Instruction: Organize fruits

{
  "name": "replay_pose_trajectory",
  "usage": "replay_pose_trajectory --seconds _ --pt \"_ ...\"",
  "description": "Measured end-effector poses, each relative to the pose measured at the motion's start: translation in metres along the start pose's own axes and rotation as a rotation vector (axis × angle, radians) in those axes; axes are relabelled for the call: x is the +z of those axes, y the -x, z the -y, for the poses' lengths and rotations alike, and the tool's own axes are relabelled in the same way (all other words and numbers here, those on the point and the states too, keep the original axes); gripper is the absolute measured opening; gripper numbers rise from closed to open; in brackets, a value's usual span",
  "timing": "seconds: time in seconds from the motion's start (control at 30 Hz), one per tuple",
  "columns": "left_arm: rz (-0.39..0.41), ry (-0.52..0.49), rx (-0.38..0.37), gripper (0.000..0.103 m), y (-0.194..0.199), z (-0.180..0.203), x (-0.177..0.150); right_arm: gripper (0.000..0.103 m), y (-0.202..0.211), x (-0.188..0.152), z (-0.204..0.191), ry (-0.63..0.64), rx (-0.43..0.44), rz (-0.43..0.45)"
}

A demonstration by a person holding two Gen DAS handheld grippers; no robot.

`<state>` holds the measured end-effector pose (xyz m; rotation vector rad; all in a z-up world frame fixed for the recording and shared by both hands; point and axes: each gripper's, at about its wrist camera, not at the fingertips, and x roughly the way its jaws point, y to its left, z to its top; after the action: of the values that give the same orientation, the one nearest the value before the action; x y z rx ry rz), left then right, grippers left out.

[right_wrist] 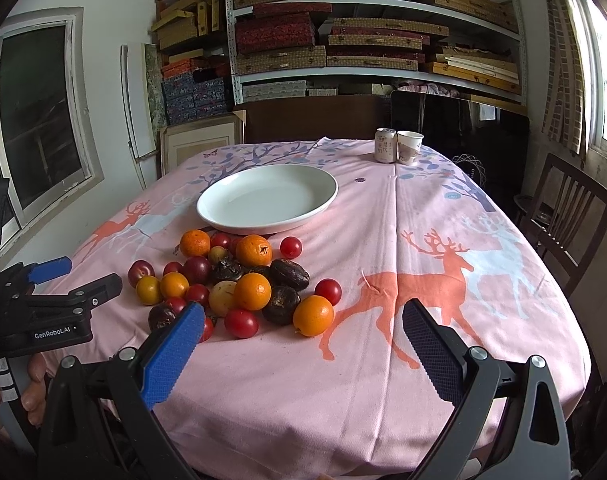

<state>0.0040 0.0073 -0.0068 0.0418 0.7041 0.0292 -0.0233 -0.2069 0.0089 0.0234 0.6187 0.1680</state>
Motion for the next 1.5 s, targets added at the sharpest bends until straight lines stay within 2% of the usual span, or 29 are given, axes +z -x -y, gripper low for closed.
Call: replay_pose_trajectory --seconds 0.77,1.07,1.23,1.33,1.4,1.47,1.5 --pt "0.004 0.002 0.001 0.099 0.000 -0.002 0.000 0.099 -0.002 -0.005 -0.006 0.012 0.015 -0.015" --pt "-0.037 -0.004 0.052 0.099 -0.017 -0.038 -0.018 0.099 -0.008 -0.008 0.004 -0.011 -0.001 -0.026" --pt "-0.061 0.049 0.018 0.099 -0.040 -0.058 -0.012 0.099 -0.028 -0.012 0.000 -0.009 0.018 -0.085" --pt "-0.078 0.050 -0.036 0.099 -0.051 -0.050 -0.009 0.099 -0.032 -0.014 -0.002 0.006 0.017 -0.092" --pt "-0.066 0.013 -0.037 0.098 -0.055 -0.037 -0.010 0.099 -0.035 -0.014 0.001 0.000 0.012 -0.098" --pt "-0.044 -0.029 -0.009 0.093 -0.059 -0.023 -0.010 0.099 -0.041 -0.014 0.005 -0.017 0.015 -0.114" --pt "-0.044 -0.049 -0.008 0.080 -0.063 -0.018 -0.011 0.099 -0.043 -0.015 0.007 -0.023 0.019 -0.122"
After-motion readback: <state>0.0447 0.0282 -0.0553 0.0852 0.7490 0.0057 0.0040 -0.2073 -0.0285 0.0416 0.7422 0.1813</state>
